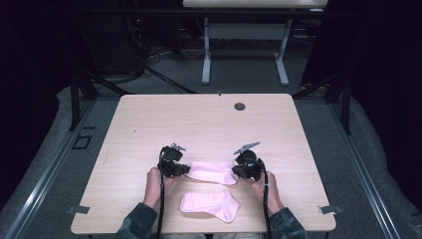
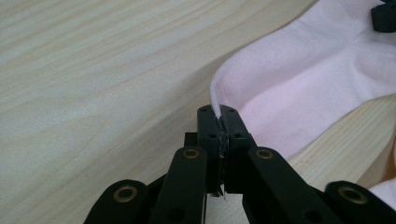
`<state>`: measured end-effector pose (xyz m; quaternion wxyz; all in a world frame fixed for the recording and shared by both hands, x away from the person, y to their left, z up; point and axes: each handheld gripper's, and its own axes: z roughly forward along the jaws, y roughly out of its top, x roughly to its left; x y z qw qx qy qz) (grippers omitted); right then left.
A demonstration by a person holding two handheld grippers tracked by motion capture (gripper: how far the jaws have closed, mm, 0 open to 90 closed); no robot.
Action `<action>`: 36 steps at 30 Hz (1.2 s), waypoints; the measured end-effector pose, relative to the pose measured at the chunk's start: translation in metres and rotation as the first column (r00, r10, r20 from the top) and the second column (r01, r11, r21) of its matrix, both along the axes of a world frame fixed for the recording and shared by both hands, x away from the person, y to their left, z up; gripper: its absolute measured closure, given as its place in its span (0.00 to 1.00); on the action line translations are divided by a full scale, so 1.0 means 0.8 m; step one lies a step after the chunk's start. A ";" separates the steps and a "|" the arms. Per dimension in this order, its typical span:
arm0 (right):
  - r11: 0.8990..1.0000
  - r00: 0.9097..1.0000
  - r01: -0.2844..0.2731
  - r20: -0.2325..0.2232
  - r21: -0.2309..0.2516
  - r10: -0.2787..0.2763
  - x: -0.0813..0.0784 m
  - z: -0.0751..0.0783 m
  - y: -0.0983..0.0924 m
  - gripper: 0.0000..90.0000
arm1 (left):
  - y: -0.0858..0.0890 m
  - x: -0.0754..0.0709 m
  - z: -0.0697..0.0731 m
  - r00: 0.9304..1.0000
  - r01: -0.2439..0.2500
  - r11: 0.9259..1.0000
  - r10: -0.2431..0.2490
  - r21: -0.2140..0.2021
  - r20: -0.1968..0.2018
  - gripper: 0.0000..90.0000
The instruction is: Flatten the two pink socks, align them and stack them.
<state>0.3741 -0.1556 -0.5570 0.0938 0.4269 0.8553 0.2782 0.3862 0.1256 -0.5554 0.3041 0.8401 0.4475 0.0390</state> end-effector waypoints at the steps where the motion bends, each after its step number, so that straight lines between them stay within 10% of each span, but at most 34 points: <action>1: 1.000 1.000 -0.001 0.009 0.010 0.001 -0.001 0.002 0.000 0.95 | 0.001 -0.001 0.003 1.000 -0.002 1.000 0.002 -0.004 0.005 0.99; 20: 0.996 0.992 -0.089 0.087 0.010 0.087 -0.087 0.087 -0.008 0.94 | 0.020 -0.081 0.063 0.995 0.090 0.993 -0.085 -0.071 0.060 0.99; 36: 0.988 0.988 -0.152 0.011 -0.004 0.152 -0.128 0.034 0.006 0.94 | 0.033 -0.120 0.012 0.994 0.098 0.994 -0.100 -0.040 -0.047 0.99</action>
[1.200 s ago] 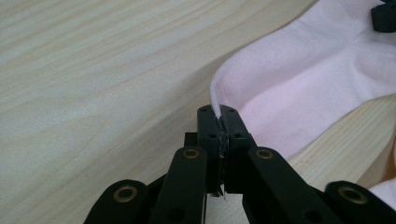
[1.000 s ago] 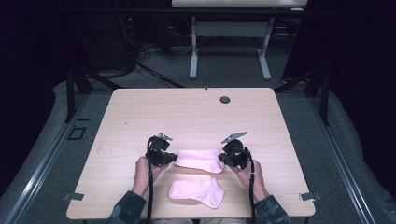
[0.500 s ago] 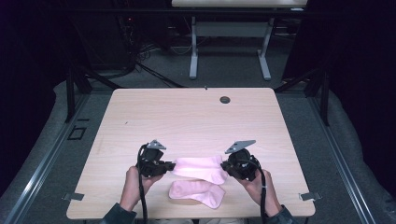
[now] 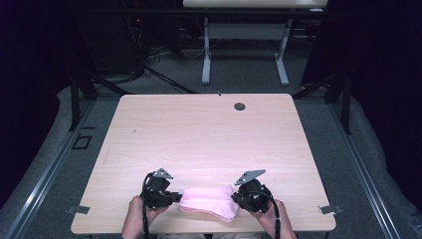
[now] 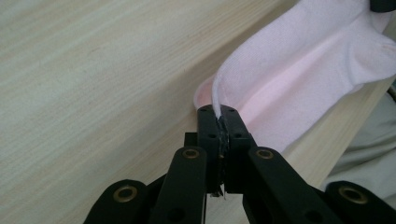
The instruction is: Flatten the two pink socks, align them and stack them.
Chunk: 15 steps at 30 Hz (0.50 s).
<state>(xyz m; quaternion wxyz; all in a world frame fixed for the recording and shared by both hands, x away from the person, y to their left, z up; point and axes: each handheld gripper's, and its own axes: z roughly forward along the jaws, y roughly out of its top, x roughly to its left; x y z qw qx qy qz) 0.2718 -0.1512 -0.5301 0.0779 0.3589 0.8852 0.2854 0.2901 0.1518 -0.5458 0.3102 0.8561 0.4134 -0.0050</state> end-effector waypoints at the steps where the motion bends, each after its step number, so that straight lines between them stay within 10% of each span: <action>1: 1.000 1.000 0.000 -0.006 -0.008 0.000 0.000 -0.004 0.001 0.94 | -0.002 -0.001 -0.003 1.000 0.005 1.000 -0.005 0.014 -0.004 0.99; 11: 1.000 1.000 0.019 -0.018 -0.018 -0.019 -0.001 -0.031 0.001 0.92 | -0.009 -0.003 -0.013 1.000 -0.003 0.998 0.001 0.066 0.027 0.96; 15: 1.000 1.000 0.020 -0.005 -0.016 -0.020 -0.002 -0.031 -0.001 0.88 | -0.007 -0.003 -0.010 0.998 -0.032 0.996 0.028 0.089 0.050 0.71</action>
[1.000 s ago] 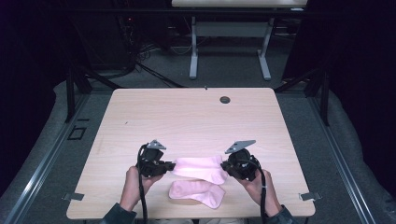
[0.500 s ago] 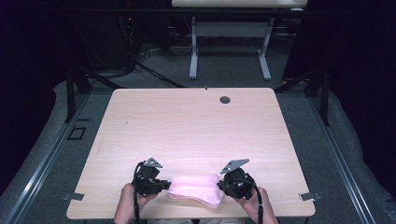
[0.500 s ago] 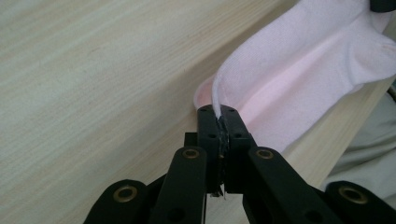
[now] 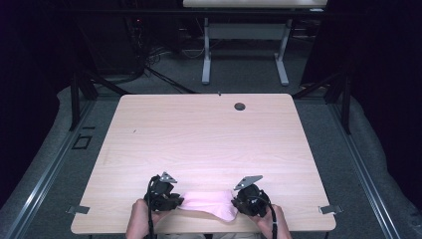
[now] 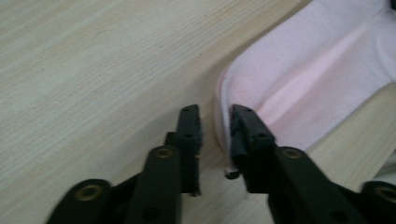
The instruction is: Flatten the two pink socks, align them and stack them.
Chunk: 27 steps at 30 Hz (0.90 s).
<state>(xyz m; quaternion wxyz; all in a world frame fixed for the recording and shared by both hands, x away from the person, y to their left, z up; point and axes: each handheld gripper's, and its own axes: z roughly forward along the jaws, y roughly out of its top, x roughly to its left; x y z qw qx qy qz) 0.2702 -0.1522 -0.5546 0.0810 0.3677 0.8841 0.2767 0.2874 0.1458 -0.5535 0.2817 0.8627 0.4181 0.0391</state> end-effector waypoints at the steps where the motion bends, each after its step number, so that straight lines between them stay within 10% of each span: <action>1: 1.000 1.000 0.006 -0.001 0.001 -0.006 -0.001 0.002 -0.001 0.85 | 0.001 -0.001 0.002 1.000 -0.006 1.000 0.007 -0.002 0.008 0.59; 10: 0.990 0.985 0.124 0.113 0.067 -0.131 -0.007 0.038 -0.052 0.40 | 0.046 -0.012 0.034 0.983 -0.107 0.994 0.100 0.036 0.154 0.17; 20: 0.952 0.944 0.300 0.122 0.068 -0.306 -0.002 0.014 -0.134 0.02 | 0.124 -0.008 -0.001 0.934 -0.326 0.943 0.311 0.062 0.173 0.02; 27: 0.924 0.921 0.375 0.088 0.068 -0.380 0.009 -0.022 -0.170 0.00 | 0.142 -0.004 -0.027 0.910 -0.377 0.925 0.360 0.052 0.206 0.00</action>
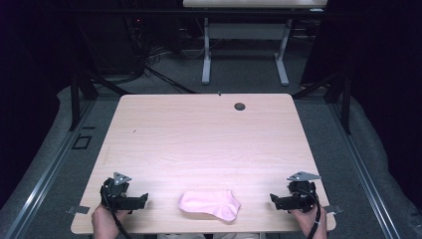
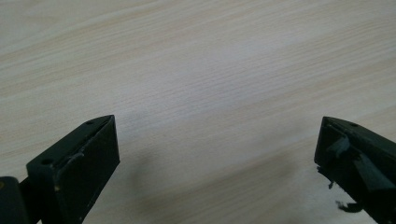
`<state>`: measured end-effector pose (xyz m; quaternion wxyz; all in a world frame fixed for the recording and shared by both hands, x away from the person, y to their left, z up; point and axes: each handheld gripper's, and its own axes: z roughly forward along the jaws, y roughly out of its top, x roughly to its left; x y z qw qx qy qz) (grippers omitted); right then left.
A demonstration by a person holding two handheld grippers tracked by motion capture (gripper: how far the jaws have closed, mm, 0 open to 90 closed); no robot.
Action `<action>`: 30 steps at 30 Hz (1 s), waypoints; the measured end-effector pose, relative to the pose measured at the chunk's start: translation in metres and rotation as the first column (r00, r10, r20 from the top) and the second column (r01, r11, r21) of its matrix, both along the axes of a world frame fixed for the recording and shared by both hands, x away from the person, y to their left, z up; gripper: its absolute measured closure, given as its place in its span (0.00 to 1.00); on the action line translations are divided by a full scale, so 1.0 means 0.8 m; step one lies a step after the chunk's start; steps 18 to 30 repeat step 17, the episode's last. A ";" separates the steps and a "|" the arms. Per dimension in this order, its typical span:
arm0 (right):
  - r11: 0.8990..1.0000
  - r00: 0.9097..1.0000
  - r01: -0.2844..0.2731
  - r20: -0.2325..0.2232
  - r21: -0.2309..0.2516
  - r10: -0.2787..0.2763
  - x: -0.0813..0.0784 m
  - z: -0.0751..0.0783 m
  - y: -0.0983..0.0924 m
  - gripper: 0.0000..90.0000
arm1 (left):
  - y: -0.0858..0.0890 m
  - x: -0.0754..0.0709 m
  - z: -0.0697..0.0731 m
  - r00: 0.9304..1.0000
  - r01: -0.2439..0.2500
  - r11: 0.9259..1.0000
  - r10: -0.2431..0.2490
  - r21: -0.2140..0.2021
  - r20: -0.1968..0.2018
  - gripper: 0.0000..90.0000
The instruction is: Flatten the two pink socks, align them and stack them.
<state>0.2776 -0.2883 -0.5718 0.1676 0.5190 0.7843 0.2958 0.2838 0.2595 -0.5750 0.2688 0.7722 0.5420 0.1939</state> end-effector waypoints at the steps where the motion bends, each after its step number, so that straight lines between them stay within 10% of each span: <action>1: 1.000 1.000 0.007 0.000 -0.001 -0.007 0.001 -0.003 -0.002 0.01 | 0.002 0.001 -0.004 1.000 -0.011 1.000 0.011 0.005 0.009 0.00; 10: 1.000 0.997 0.031 0.078 -0.005 -0.031 0.004 -0.020 -0.020 0.00 | 0.010 -0.002 -0.022 0.994 -0.037 0.998 0.042 -0.050 0.104 0.00; 30: 1.000 0.994 0.029 0.105 0.007 -0.030 0.001 -0.023 -0.021 0.00 | 0.010 -0.001 -0.022 0.994 -0.036 0.998 0.042 -0.051 0.105 0.00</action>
